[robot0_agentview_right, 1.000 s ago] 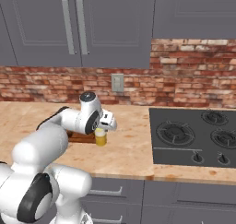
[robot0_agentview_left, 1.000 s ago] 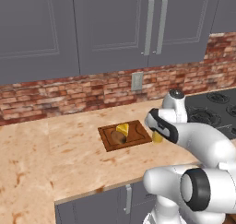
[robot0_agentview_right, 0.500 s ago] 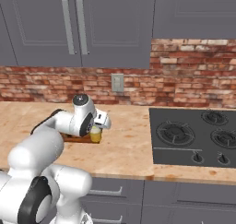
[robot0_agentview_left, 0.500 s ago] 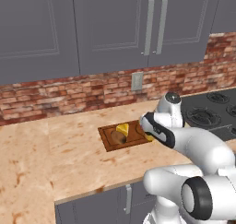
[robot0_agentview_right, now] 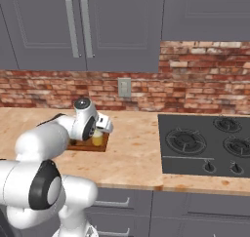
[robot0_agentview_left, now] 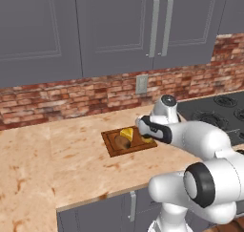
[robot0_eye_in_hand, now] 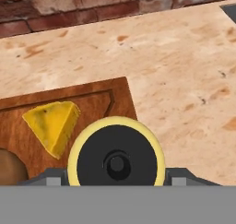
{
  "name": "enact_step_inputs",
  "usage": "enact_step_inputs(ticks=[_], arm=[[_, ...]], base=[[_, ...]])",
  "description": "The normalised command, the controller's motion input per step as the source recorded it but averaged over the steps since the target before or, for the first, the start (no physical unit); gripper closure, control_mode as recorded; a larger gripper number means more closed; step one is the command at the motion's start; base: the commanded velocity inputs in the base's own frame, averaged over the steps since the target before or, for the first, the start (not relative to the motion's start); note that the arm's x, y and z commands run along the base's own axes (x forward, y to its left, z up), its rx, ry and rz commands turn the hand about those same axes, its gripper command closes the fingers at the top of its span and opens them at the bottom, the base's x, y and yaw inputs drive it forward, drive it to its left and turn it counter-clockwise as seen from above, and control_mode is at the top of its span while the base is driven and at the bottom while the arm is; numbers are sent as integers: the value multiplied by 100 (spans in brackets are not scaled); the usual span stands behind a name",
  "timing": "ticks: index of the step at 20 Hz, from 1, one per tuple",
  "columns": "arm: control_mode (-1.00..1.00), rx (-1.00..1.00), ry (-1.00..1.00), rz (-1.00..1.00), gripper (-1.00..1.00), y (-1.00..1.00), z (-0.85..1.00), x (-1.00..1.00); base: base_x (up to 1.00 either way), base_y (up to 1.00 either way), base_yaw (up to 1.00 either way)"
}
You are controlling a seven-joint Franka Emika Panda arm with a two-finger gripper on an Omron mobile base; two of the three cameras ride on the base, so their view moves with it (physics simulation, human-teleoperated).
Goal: Retrieve the reheated potato from the microwave, then place the potato, cheese, and condiment on the cutting board.
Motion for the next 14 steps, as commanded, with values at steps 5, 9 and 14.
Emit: enact_step_inputs(ticks=[5,9,14], arm=[[-100,8,0,0,100,26,-14,28],[-100,6,0,0,100,20,-22,20],[-100,1,0,0,100,11,-28,15]], base=[[0,0,0],[0,0,0],[0,0,0]])
